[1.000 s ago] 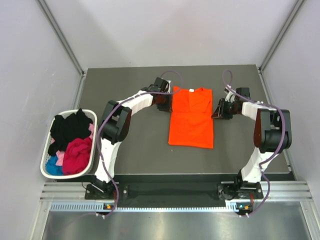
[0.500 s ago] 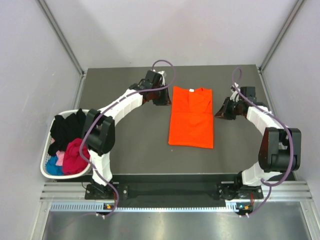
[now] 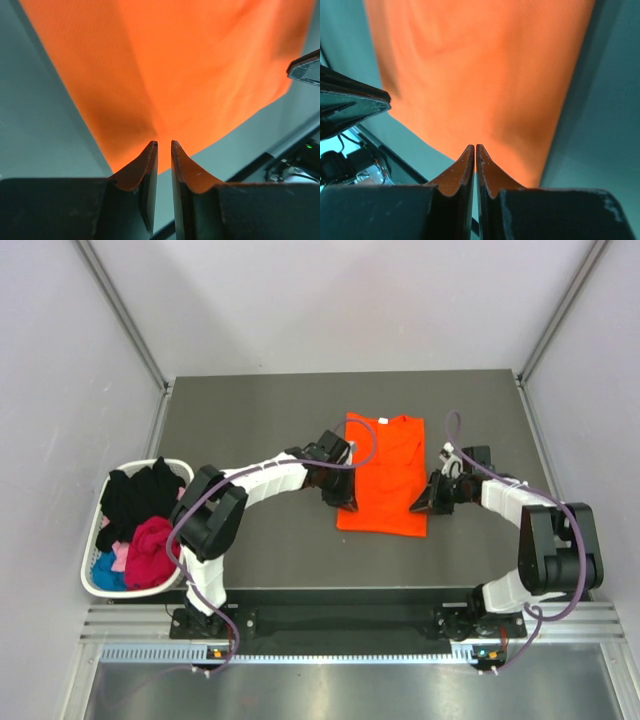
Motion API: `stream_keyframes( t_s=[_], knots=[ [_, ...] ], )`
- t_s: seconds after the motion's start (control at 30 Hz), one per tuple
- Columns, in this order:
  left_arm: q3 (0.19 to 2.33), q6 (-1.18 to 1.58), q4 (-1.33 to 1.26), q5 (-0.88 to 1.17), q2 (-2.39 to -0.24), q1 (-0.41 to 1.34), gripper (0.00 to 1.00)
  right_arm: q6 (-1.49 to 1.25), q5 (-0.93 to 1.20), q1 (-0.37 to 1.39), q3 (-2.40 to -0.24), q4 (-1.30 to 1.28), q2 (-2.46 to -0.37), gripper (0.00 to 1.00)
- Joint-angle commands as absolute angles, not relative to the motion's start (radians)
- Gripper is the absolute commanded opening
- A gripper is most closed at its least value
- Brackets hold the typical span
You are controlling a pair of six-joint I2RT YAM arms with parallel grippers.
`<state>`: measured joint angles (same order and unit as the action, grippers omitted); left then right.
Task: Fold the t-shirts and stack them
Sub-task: Fold the tshirt
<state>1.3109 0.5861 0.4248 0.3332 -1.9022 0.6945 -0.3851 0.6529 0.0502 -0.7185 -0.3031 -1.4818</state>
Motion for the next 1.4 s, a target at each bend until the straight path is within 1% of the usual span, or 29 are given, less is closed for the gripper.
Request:
stream_keyframes(
  t_s=[0.0,0.17,0.33,0.43,0.6,0.73,0.97,1.13,1.37],
  knots=[
    [1.275,0.589,0.376,0.269,-1.858,0.712,0.22,-0.353,0.635,0.052,-0.700,-0.248,-1.511,0.05],
    [1.243,0.580,0.385,0.227,-1.848,0.727,0.22,-0.331,0.572,0.054,-0.698,-0.268,-1.505,0.05],
    [1.278,0.569,0.425,0.198,-1.839,0.727,0.21,-0.334,0.534,0.054,-0.719,-0.317,-1.490,0.04],
    [1.322,0.571,0.456,0.196,-1.824,0.732,0.22,-0.351,0.546,0.054,-0.735,-0.345,-1.442,0.04],
    [1.364,0.597,0.431,0.259,-1.807,0.747,0.23,-0.408,0.603,0.075,-0.738,-0.335,-1.368,0.03],
    [1.345,0.632,0.393,0.282,-1.809,0.755,0.23,-0.460,0.623,0.144,-0.729,-0.305,-1.348,0.04],
    [1.260,0.630,0.354,0.264,-1.818,0.762,0.22,-0.459,0.632,0.178,-0.658,-0.268,-1.359,0.05],
    [1.220,0.607,0.379,0.207,-1.842,0.764,0.22,-0.384,0.522,0.173,-0.634,-0.337,-1.394,0.05],
    [1.222,0.600,0.406,0.164,-1.832,0.764,0.22,-0.374,0.456,0.172,-0.629,-0.359,-1.407,0.03]
  ],
)
